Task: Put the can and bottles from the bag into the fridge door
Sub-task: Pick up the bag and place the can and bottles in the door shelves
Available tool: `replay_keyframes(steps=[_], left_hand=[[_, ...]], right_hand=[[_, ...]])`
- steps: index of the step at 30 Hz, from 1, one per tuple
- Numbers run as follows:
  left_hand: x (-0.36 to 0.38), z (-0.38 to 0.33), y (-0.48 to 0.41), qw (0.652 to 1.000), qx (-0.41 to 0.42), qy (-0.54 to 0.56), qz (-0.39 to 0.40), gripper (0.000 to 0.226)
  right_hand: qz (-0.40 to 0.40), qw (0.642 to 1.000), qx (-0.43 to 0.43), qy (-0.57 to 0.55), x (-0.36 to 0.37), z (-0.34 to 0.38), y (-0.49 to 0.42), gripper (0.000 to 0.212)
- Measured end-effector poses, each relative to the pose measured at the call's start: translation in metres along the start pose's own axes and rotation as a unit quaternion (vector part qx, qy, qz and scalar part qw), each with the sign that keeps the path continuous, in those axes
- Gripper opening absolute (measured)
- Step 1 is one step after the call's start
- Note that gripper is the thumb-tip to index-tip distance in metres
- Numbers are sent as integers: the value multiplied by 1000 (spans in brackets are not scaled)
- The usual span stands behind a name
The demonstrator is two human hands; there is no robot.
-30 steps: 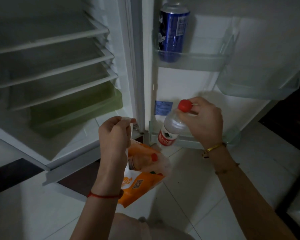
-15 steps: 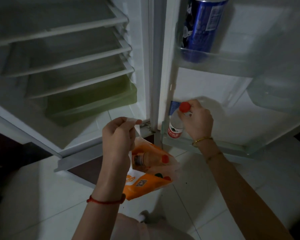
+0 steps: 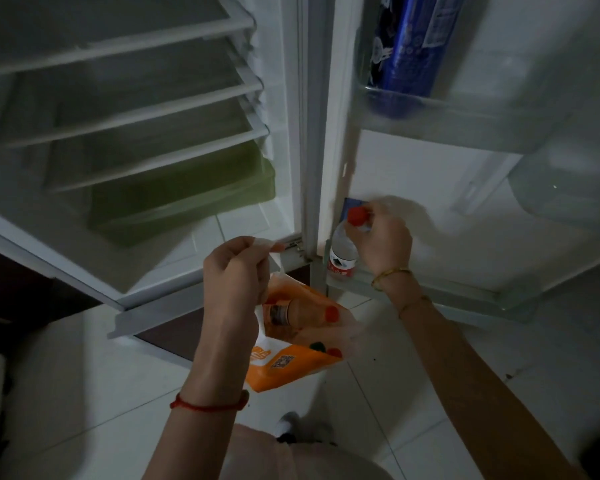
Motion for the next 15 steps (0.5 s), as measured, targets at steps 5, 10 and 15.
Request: replay_keyframes(steps=[5,10,15], left_hand=[[-2,-2,-1,1000,1,-1,10,21],[-4,-3,2,1000,2,5,12,21],[-7,-3,5,1000,-1,3,22,22]], right_hand=[[7,1000,-23,15,3,2,-2,33],[10,999,-32,-17,4,-4,1,38],[-66,992,-50,-100,-8,-1,15,34]])
Point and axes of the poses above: each hand's wrist, its own y-axis away from the middle knuckle, its own x-axis out of the palm, z = x × y, the point moved 1 cm from there along -y, towards the middle knuckle, and after that the axes turned 13 degrees about -x, right-handed, at the moved point
